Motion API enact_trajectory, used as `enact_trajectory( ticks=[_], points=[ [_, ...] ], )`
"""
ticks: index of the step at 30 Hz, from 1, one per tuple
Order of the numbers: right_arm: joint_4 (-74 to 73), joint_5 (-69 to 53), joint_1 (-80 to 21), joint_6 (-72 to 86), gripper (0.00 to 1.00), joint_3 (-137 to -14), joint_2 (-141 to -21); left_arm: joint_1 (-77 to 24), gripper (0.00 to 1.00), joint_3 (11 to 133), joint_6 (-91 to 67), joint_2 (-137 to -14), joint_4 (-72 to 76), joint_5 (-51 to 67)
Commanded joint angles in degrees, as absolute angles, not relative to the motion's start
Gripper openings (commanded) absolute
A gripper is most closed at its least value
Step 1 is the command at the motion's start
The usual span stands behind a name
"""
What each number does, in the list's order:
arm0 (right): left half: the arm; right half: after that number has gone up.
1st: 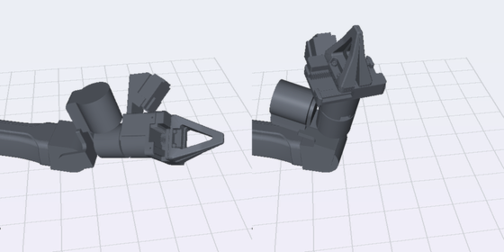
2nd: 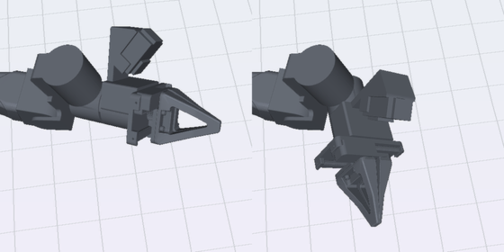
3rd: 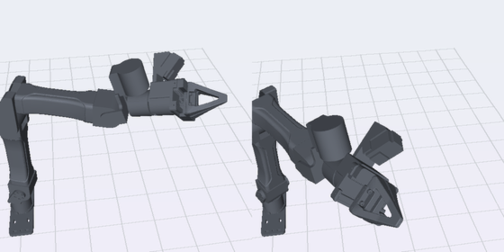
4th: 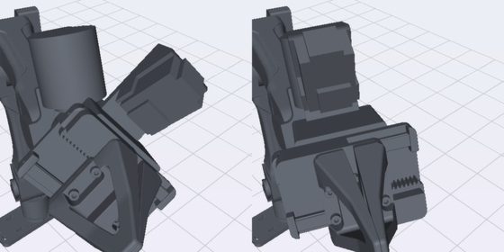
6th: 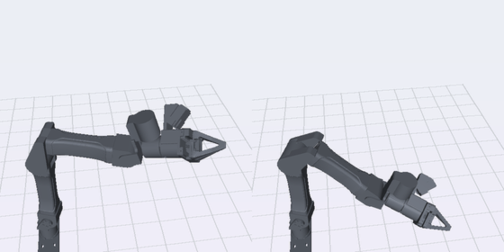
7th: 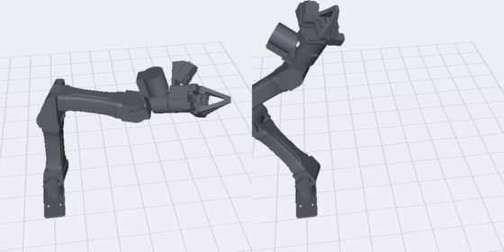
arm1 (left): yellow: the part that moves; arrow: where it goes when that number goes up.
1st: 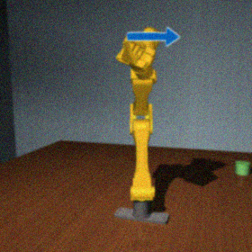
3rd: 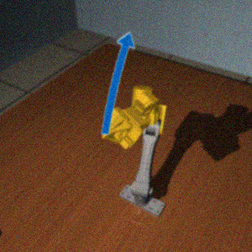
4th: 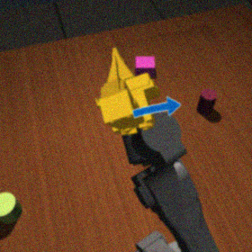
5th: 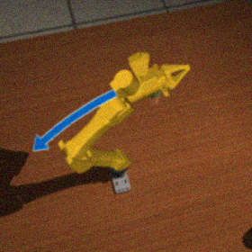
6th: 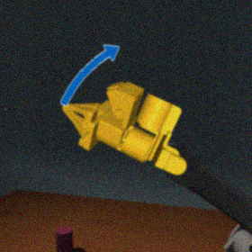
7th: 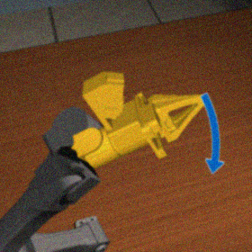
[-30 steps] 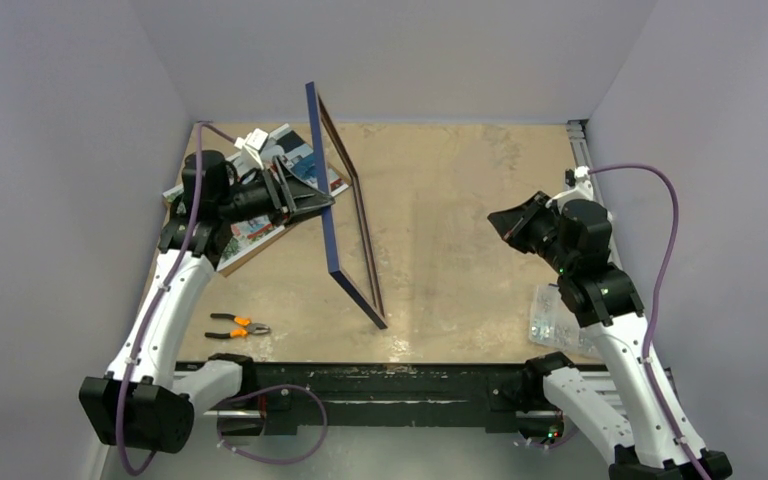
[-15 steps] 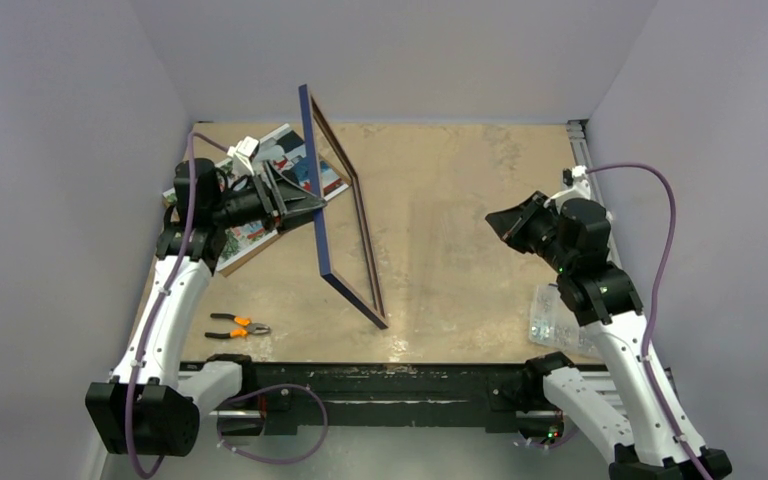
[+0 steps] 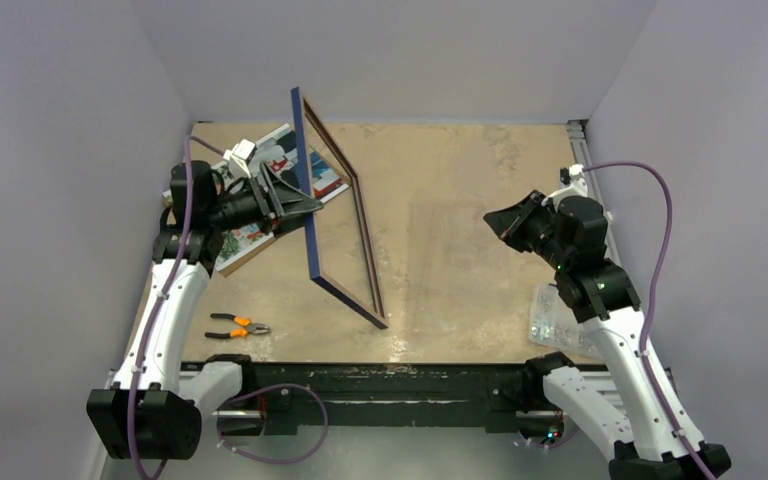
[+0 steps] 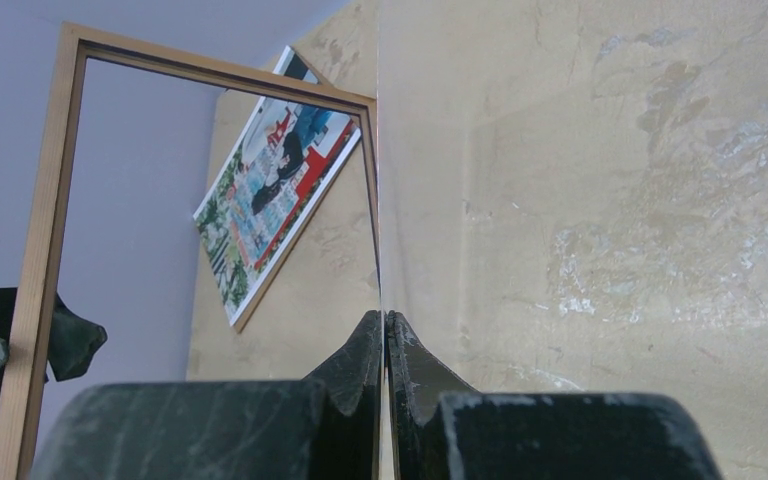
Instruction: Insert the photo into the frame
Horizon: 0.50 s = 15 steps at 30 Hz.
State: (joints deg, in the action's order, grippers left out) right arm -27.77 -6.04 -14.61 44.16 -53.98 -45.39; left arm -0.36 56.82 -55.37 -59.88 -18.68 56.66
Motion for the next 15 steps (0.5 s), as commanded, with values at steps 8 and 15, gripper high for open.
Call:
enact_trajectory(
  ticks=[8, 15],
  points=[
    [-23.93, -7.92, -14.74, 45.36, 0.00, -54.29, -45.48, 1.41, 0.65, 62.53, -52.01, -58.54, -21.51, 57.78],
    [-24.52, -8.39, -14.77, 45.32, 0.00, -55.45, -45.91, 1.40, 0.41, 69.44, -35.00, -60.75, -44.99, 43.70]
  ],
)
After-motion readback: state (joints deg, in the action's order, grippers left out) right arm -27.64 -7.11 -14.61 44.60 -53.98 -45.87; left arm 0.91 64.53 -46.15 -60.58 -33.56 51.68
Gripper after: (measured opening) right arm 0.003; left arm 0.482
